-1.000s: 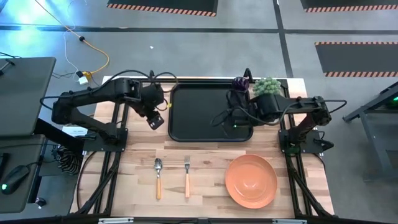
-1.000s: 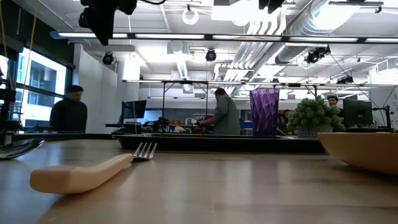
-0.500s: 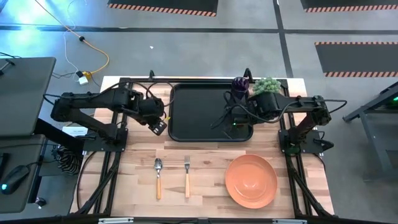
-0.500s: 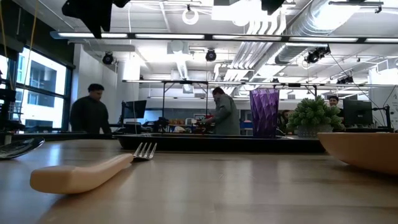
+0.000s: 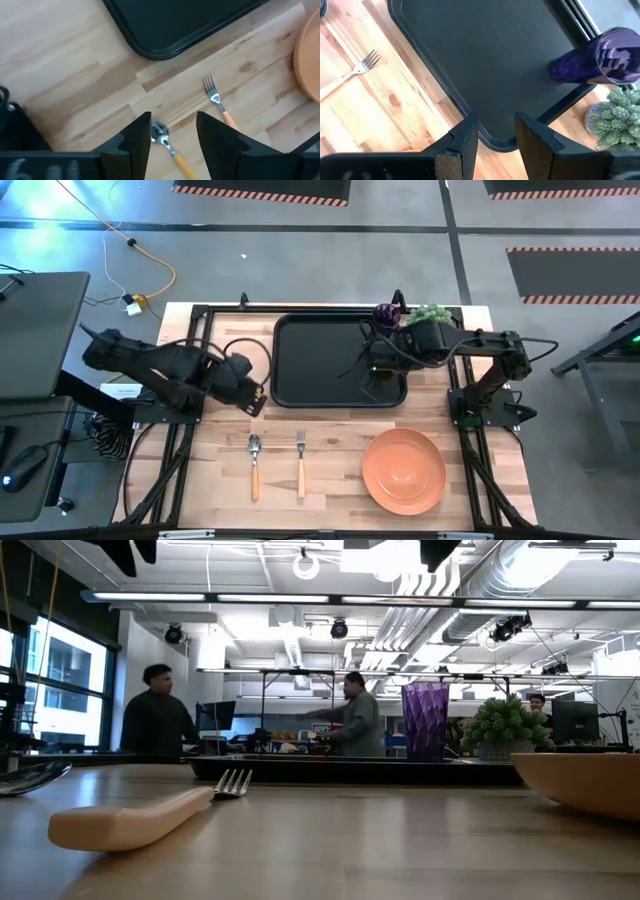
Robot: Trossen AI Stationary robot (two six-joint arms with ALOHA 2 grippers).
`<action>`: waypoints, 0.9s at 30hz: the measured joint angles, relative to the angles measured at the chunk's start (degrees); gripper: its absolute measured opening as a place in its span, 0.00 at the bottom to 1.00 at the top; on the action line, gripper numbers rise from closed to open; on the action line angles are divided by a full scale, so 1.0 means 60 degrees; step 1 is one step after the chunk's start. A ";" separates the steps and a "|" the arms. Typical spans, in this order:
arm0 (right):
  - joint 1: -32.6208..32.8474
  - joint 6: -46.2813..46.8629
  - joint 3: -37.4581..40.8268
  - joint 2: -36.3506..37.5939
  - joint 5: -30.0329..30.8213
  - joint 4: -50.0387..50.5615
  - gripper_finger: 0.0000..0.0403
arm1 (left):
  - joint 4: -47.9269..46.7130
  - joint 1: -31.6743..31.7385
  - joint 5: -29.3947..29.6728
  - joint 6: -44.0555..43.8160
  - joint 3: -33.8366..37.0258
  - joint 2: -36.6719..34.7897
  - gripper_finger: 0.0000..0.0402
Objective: Pick and place plate/cup/fork/spoon on tray
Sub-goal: Put the yellow spoon on the left of the black serving tray
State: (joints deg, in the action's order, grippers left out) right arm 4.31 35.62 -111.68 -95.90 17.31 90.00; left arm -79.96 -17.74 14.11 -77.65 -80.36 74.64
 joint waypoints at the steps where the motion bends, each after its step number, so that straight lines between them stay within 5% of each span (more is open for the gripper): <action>1: -0.0083 -0.0016 0.0000 0.0000 -0.0066 -0.0002 0.30 | 0.0010 -0.0186 0.0081 -0.0334 0.0000 0.0024 0.37; 27: -0.0804 -0.1235 0.0000 0.0160 -0.0213 -0.0120 0.30 | 0.0325 -0.3214 0.0360 -0.6539 0.0004 0.2956 0.37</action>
State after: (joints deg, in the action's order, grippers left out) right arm -0.51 28.21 -111.68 -94.94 16.03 89.27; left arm -78.01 -37.03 16.27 -116.89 -80.34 92.37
